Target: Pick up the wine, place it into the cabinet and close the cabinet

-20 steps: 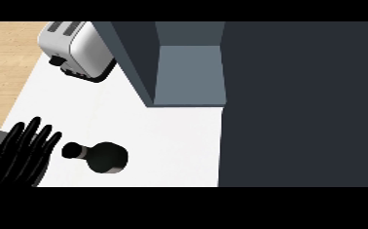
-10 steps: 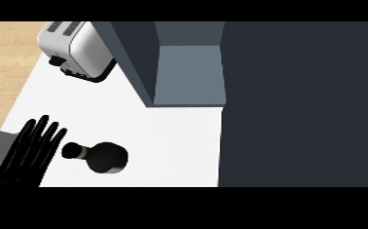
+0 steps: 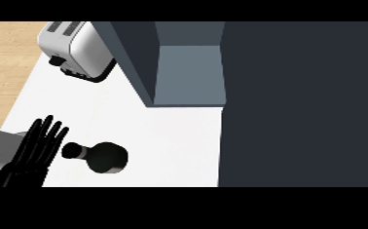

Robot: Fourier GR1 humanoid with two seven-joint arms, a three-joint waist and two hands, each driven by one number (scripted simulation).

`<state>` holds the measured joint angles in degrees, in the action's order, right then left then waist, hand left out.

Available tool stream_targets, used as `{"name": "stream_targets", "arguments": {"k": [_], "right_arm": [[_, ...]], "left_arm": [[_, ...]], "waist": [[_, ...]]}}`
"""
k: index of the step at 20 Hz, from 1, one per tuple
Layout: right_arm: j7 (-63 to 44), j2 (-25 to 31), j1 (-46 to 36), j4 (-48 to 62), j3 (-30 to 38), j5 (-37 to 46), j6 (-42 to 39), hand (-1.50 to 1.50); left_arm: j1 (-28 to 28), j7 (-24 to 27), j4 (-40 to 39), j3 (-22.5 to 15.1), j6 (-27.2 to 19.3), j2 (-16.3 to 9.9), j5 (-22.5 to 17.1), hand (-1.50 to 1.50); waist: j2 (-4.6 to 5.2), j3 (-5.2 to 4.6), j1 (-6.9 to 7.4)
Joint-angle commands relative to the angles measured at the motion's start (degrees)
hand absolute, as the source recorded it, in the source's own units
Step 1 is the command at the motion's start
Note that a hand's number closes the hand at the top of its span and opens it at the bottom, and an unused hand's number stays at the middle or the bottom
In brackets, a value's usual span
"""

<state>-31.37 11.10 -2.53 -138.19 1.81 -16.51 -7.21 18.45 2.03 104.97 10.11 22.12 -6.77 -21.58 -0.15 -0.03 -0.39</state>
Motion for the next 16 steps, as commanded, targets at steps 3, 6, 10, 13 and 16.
{"name": "stream_targets", "arguments": {"k": [3,6,10,13,16], "right_arm": [[-1.41,-0.68,4.14,-9.57,1.27,-4.88,-0.40,-1.50],[-6.79,-0.80,-0.25,-11.44,-1.20,-2.31,3.38,-1.50],[-7.07,0.78,1.33,-11.90,1.96,-6.72,1.08,-1.50],[-2.03,-2.48,3.06,-8.24,-2.89,-0.45,0.56,-1.50],[-6.83,-0.70,-0.37,-11.59,0.39,-4.15,2.76,-1.50]], "left_arm": [[-4.18,5.75,-9.26,-0.21,0.91,1.22,4.47,-1.50],[-2.46,7.98,-10.08,-1.72,2.71,1.42,6.67,-1.50],[-4.96,6.85,-12.97,-0.92,3.16,0.98,5.10,-1.50],[-6.50,11.58,-17.25,-3.04,2.11,3.84,9.18,-1.50],[-5.58,11.79,-17.71,-0.63,3.96,1.58,7.11,-1.50]], "waist": [[0.04,0.02,-0.23],[-0.01,-0.02,0.04],[-0.02,0.02,-0.22],[0.06,0.02,0.04],[-0.02,0.00,0.00]]}}
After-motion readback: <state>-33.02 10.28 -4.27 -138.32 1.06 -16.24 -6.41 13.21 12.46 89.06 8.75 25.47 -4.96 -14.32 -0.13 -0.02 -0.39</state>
